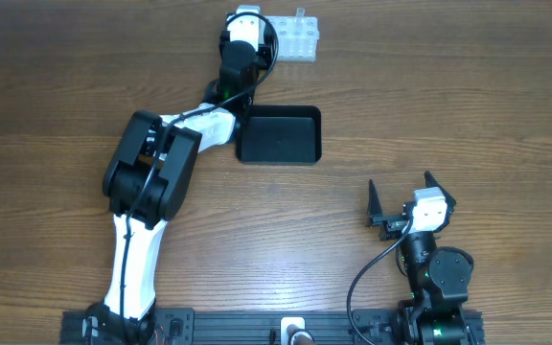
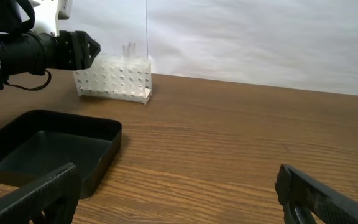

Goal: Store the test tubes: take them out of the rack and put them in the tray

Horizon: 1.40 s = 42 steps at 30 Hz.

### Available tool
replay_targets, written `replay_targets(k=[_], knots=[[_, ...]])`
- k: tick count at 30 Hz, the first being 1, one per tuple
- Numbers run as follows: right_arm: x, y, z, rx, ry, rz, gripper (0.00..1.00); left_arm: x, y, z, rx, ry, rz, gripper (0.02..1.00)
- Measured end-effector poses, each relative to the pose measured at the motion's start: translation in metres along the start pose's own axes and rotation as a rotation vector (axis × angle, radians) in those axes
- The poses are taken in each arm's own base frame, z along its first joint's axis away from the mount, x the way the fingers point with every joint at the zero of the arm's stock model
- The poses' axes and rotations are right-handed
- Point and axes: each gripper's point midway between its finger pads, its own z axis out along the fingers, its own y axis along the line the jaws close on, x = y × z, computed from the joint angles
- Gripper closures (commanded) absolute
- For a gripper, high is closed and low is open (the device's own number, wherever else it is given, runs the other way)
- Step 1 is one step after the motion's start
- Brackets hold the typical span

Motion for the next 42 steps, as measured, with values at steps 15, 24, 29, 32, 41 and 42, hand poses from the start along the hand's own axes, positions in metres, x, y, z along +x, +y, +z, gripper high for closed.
replay_targets(k=[15, 24, 29, 32, 41, 42], knots=[[0.0000, 0.0000, 0.0000, 0.000, 0.000, 0.000, 0.009, -0.0004, 0.0007, 0.0002, -0.001, -0.001, 0.000, 0.564], [0.0000, 0.0000, 0.0000, 0.000, 0.000, 0.001, 0.009, -0.0002, -0.0015, -0.0003, 0.002, -0.001, 0.000, 0.654], [0.0000, 0.0000, 0.0000, 0.000, 0.000, 0.000, 0.009, -0.0001, -0.0029, -0.0006, 0.005, -0.001, 0.001, 0.654], [0.0000, 0.0000, 0.0000, 0.000, 0.000, 0.000, 0.007, 0.0000, -0.0033, -0.0007, 0.005, -0.001, 0.000, 0.671], [0.0000, 0.0000, 0.0000, 0.000, 0.000, 0.000, 0.009, 0.0001, -0.0048, -0.0010, 0.008, -0.001, 0.001, 0.733], [0.0000, 0.0000, 0.0000, 0.000, 0.000, 0.000, 0.009, 0.0002, -0.0052, -0.0011, 0.008, 0.000, 0.001, 0.733]])
